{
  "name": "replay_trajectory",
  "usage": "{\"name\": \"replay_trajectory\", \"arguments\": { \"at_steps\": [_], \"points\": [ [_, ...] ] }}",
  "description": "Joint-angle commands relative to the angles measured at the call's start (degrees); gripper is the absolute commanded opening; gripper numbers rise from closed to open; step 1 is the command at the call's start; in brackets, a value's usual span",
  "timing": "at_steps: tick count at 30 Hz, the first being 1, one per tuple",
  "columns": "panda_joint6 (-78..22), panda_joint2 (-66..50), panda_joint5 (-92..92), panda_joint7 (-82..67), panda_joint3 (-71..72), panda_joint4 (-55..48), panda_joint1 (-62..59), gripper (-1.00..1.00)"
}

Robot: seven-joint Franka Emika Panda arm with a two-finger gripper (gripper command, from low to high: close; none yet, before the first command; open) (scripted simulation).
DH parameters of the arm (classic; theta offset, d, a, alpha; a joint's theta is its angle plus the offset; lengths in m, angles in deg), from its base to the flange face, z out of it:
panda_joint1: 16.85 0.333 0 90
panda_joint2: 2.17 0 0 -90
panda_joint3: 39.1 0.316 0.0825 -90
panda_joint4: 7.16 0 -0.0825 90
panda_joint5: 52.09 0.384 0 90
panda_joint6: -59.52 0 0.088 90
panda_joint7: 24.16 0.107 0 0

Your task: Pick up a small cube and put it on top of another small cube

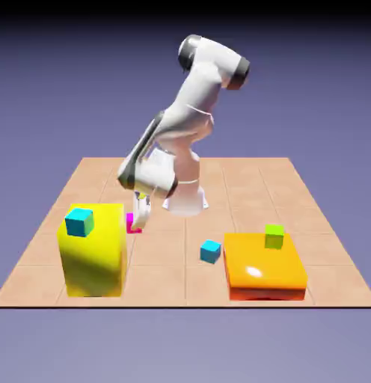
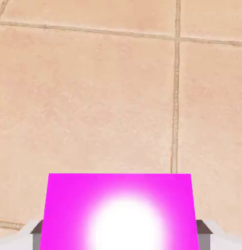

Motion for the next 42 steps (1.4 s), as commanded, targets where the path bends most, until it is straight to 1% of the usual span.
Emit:
{"name": "replay_trajectory", "arguments": {
  "at_steps": [1,2,3,42],
  "points": [
    [1.0,1.0,-0.2,0.0,-2.0,0.4,2.1,-1.0],
    [2.0,2.0,-0.4,-0.1,-4.0,0.8,4.1,-1.0],
    [1.2,2.9,-2.5,-0.8,-2.1,1.0,2.7,-1.0],
    [-34.2,33.9,-85.8,-31.3,78.9,7.4,-61.9,-1.0]
  ]
}}
